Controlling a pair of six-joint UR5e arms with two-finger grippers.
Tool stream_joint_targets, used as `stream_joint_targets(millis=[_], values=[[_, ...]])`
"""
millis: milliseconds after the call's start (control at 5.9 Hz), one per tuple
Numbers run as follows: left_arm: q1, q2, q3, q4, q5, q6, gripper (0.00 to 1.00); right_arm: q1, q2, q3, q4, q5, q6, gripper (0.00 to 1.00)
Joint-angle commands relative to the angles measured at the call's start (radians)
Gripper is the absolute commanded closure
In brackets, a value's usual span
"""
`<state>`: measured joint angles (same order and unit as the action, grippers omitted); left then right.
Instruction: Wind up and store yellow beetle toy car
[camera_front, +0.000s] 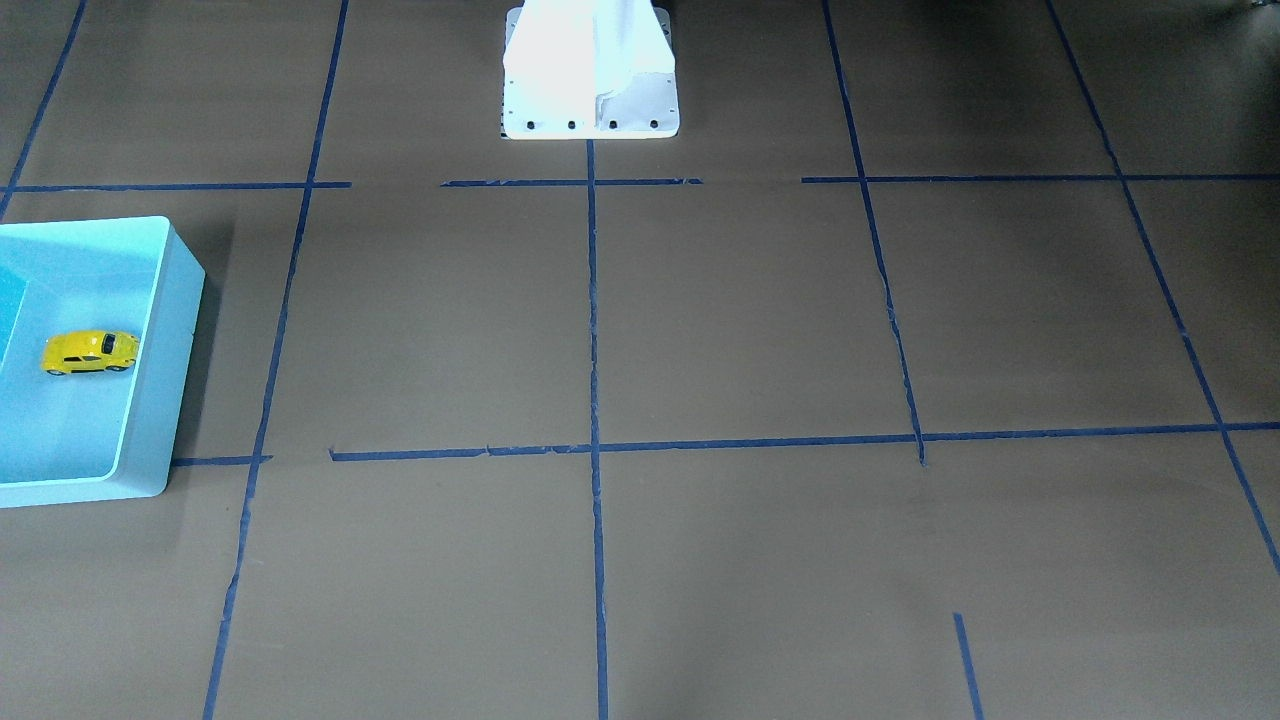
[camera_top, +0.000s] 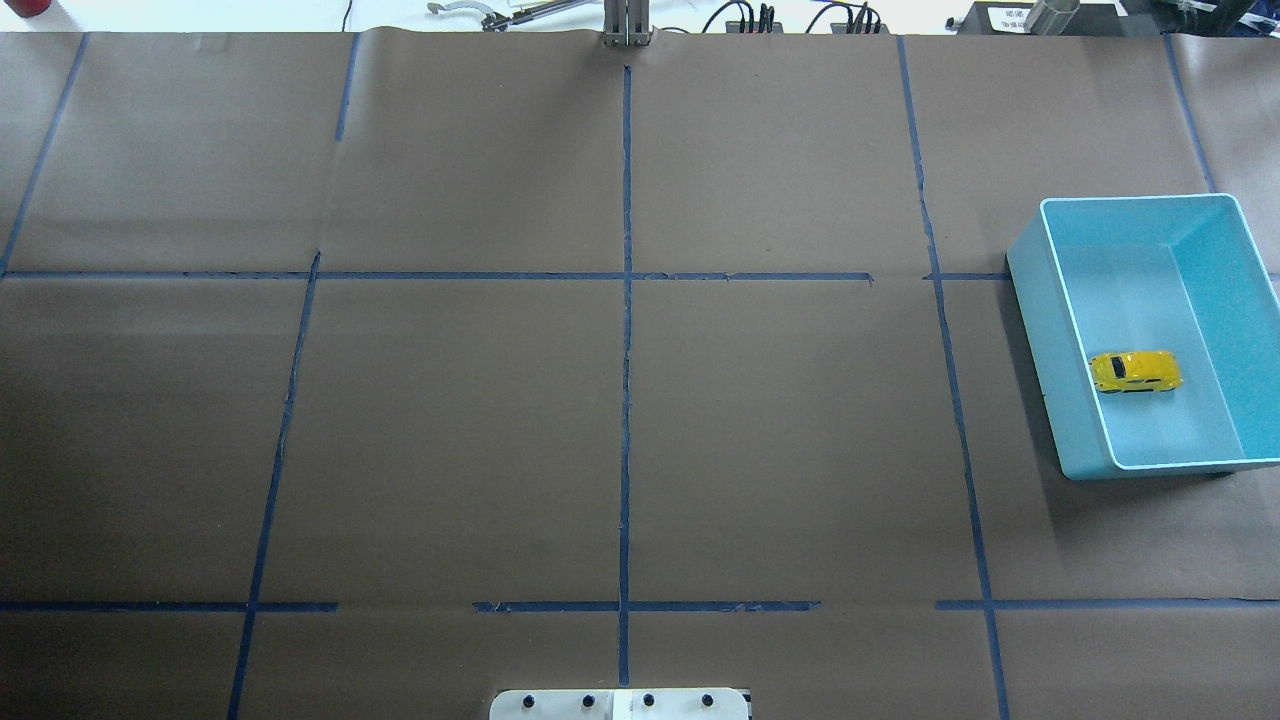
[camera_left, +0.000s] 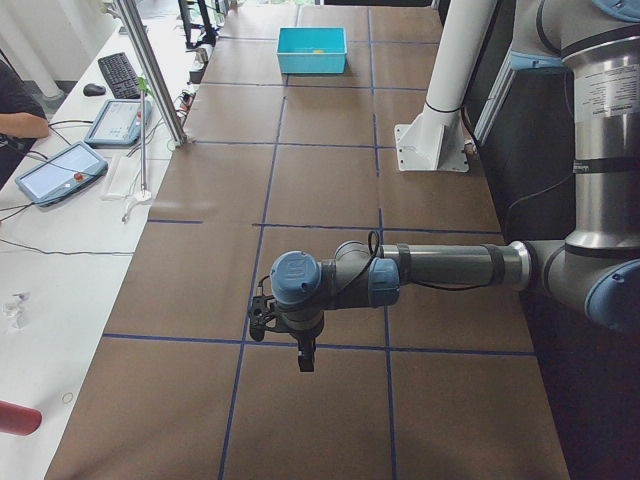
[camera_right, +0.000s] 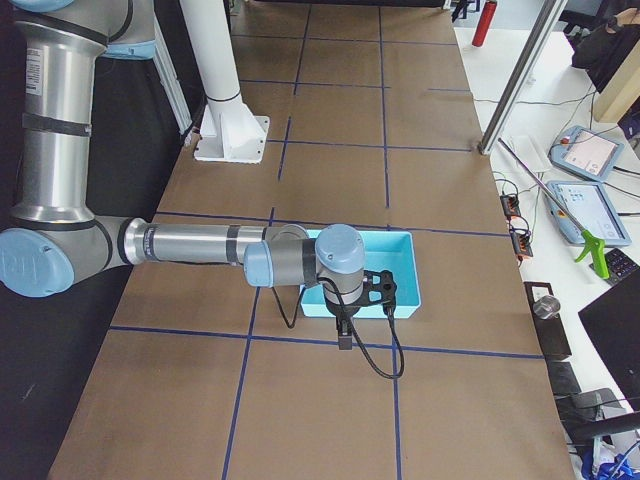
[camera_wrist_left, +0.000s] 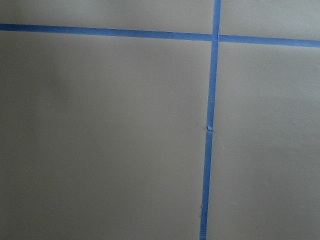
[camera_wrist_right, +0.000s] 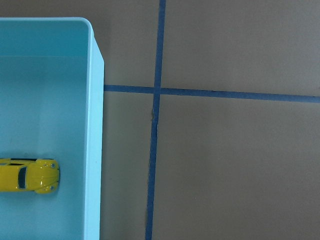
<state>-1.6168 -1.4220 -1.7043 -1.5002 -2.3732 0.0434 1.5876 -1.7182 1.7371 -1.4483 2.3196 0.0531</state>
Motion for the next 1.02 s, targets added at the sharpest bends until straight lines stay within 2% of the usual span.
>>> stream_joint_targets(millis=[0,169,508,847], values=[[0.000,0.000,0.000,0.000,0.000,0.000,0.00,-0.001,0.040,0.042,-0.135,-0.003,0.016,0.00],[0.000,0.000,0.000,0.000,0.000,0.000,0.00,-0.001,0.060,0.067,-0.226,-0.008,-0.002,0.00],[0.000,0.000,0.002,0.000,0.000,0.000,0.00,-0.001,0.054,0.052,-0.231,-0.047,-0.133,0.00],[0.001,0.000,0.002,0.000,0.000,0.000,0.00,-0.001,0.054,0.041,-0.233,-0.040,-0.139,0.00]])
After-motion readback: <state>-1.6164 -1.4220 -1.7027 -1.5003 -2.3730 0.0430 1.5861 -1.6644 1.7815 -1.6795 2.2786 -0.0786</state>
